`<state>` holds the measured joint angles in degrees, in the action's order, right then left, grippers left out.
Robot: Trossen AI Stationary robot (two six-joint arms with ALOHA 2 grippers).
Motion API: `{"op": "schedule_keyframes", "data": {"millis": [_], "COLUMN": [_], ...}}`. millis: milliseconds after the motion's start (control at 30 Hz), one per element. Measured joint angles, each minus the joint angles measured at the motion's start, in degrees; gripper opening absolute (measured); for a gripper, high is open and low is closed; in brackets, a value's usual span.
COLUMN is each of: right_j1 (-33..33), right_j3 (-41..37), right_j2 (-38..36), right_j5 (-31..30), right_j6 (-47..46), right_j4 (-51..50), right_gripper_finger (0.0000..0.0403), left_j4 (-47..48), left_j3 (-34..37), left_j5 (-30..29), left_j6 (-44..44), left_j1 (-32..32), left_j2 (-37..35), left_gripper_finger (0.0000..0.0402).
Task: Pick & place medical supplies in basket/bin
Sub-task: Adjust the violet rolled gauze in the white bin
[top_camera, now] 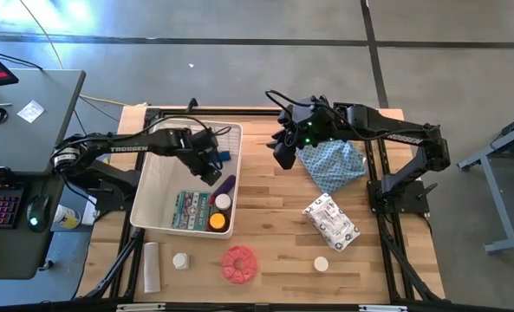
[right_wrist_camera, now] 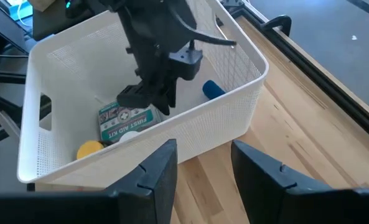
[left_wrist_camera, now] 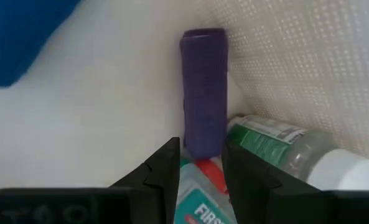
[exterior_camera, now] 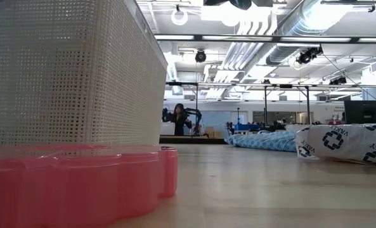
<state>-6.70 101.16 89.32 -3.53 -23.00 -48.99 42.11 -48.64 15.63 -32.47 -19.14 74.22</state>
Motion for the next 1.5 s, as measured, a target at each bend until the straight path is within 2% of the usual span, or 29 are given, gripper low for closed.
{"op": "schedule_keyframes", "data": {"millis": [200,333,567,700,967,1067,1333,1500], "right_j1": [0.0,0.0,0.0,0.0,0.0,0.0,0.0,0.0], "right_j3": [0.0,0.0,0.0,0.0,0.0,0.0,0.0,0.0], "right_j2": [0.0,0.0,0.0,0.0,0.0,0.0,0.0,0.0], "right_j5": [-0.1,-0.2,-0.2,-0.1,0.5,0.6,0.7,0.7], "right_j6": [0.0,-0.1,-1.0,-1.2,-1.2,-1.2,-1.2,-1.2], "right_j4": [0.0,0.0,0.2,0.2,0.2,0.2,0.2,0.1], "right_gripper_finger": [0.0142,0.0142,0.0142,0.0142,0.0142,0.0142,0.0142,0.0142], "left_j4": [-9.1,-9.7,-9.5,-10.4,-12.0,-11.7,-10.5,-10.8], "left_j3": [2.1,2.2,2.3,2.3,2.3,2.3,2.2,2.1], "left_j5": [0.2,-2.9,-4.5,-3.2,-0.8,-0.3,-3.8,-4.4], "left_j6": [-4.0,-4.2,-4.0,-4.9,-5.7,-5.8,-5.7,-5.5], "left_j1": [3.1,5.3,7.3,7.1,7.1,7.2,7.2,7.2], "left_j2": [0.0,1.1,7.2,9.7,9.9,9.9,10.7,12.6], "left_gripper_finger": [0.0152,0.0152,0.0152,0.0152,0.0157,0.0187,0.031,0.0338]}}
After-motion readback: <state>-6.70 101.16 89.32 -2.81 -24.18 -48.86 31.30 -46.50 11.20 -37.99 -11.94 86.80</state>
